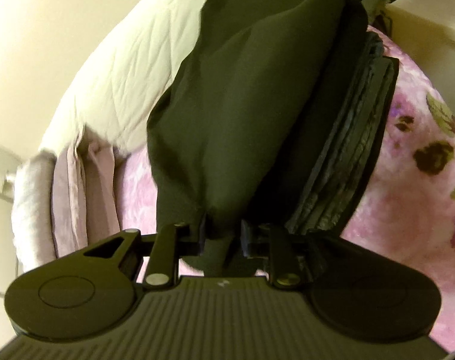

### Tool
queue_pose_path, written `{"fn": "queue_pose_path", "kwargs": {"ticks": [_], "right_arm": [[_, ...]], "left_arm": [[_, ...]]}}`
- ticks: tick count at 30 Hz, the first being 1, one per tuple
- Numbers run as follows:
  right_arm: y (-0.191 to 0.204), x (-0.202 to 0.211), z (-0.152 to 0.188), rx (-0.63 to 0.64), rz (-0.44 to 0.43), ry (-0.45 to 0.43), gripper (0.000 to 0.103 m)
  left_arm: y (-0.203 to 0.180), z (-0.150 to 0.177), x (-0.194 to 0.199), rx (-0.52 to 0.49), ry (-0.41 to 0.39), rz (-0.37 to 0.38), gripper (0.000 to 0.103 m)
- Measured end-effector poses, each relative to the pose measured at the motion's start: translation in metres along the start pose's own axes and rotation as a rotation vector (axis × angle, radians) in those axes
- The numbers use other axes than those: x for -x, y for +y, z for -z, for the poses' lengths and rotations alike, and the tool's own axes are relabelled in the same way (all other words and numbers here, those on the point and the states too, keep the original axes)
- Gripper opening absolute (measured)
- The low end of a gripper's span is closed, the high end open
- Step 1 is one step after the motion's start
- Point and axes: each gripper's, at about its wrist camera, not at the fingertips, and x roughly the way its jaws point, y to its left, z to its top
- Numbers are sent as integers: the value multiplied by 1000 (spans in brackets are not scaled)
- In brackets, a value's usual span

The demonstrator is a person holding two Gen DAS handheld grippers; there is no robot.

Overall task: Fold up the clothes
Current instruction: 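Lower the folded shirt onto the stack of dark clothes with both grippers, then open both grippers and withdraw from the stack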

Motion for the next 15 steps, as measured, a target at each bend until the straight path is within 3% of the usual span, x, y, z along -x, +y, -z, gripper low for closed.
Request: {"fn": "queue_pose_path", "kwargs": {"ticks": [4,6,8,12,13,15], "right_arm": [[-2,15,9,-96,-44,59,28],[-7,27,12,-193,-81,57,56],[-14,40,14,-328,-129,44,68],[-31,48,21,-618,-274,51,70],[-34,49,22,-679,-305,56,70],[-38,49,24,-766,-353,65,70]], "left_arm": [[15,10,16,199,75,37,22],[18,14,25,345,110,49,25],[22,19,35,491,145,60,32],[29,29,54,780,214,83,52],[28,30,57,837,228,86,62],[26,32,63,929,243,95,71]]}}
